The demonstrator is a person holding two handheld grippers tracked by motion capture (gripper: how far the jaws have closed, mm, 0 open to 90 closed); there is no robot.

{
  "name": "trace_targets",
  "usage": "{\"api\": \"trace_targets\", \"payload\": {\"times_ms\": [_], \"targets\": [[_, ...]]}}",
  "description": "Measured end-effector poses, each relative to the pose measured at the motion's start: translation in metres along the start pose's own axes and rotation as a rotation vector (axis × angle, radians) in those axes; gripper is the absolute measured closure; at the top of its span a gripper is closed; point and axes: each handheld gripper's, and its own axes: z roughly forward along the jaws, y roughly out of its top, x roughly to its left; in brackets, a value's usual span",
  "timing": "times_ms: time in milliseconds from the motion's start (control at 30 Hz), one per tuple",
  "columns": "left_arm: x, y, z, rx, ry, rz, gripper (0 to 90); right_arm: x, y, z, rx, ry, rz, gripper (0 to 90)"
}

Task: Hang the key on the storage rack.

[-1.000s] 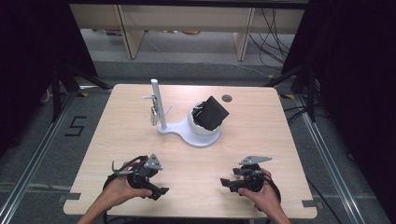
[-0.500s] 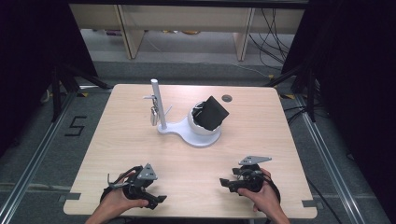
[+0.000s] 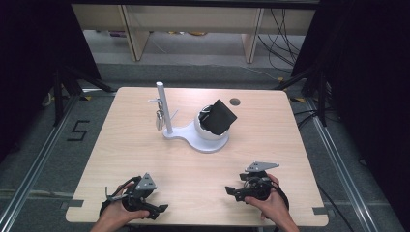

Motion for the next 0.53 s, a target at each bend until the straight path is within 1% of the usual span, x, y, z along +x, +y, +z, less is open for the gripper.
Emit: {"api": "trace_targets", "payload": {"times_ms": [33,67,100,133,167,200,233,267,300,333,367,400,433,467,500,533], "targets": [[-0.0008,-0.0003,0.0,0.0,0.001,-0.021,19.8,0.0029,-0.0001,0.0001,0.017,0.012,0.03,19.4],[0.0004,-0.0003,-0.0001,-0.002,0.006,-0.009,19.8,0.0031,-0.0001,0.0003,0.017,0.01,0.028,19.2],[0.0001,-0.0005,0.0,-0.002,0.009,-0.019,19.8,0.0012,0.0002,0.0005,0.009,0.001,-0.003,19.1],[0.0009,-0.0007,-0.0007,0.006,0.003,-0.012,19.7,0.002,0.0001,0.0007,0.01,0.007,0.003,19.1],[0.001,-0.0009,-0.0005,0.006,0.003,-0.016,19.8,0.0027,0.0001,0.0005,0.013,0.01,0.01,19.1],[0.0008,-0.0015,0.0008,-0.002,0.006,-0.031,19.7,0.0023,0.0002,0.0004,0.012,0.008,0.005,19.1],[0.001,-0.0019,0.0012,-0.007,0.011,-0.034,19.7,0.0017,0.0002,0.0009,0.01,0.006,0.001,19.1],[0.0026,-0.0018,0.0008,-0.003,0.01,-0.018,19.7,0.0024,0.0001,0.0007,0.018,0.008,0.012,19.0],[0.0023,-0.0022,0.0005,0.002,0.011,-0.03,19.7,0.0026,0.0001,0.0003,0.015,0.0,0.016,18.9],[0.0024,-0.0029,0.0011,-0.004,0.01,-0.039,19.7,0.0018,0.0003,0.0005,0.011,0.0,0.005,18.9],[0.0031,-0.003,0.0011,-0.005,0.007,-0.035,19.7,0.001,0.0003,0.0005,0.009,-0.004,0.001,18.9],[0.0048,-0.0033,0.0013,-0.008,0.013,-0.025,19.7,0.0009,0.0003,0.0006,0.01,-0.004,-0.001,18.8],[0.0044,-0.0042,0.0018,-0.01,0.011,-0.045,19.6,0.0014,0.0001,0.0009,0.015,0.004,0.01,18.8],[0.0056,-0.0045,0.0016,0.0,0.022,-0.043,19.4,0.0013,0.0001,0.001,0.015,-0.001,0.006,18.7],[0.0074,-0.0048,0.0014,0.005,0.016,-0.026,18.9,0.0012,0.0001,0.001,0.013,-0.006,0.001,18.8],[0.0077,-0.0053,0.0019,0.0,0.015,-0.03,18.9,0.0021,0.0,0.0013,0.018,0.005,0.012,18.8]]}}
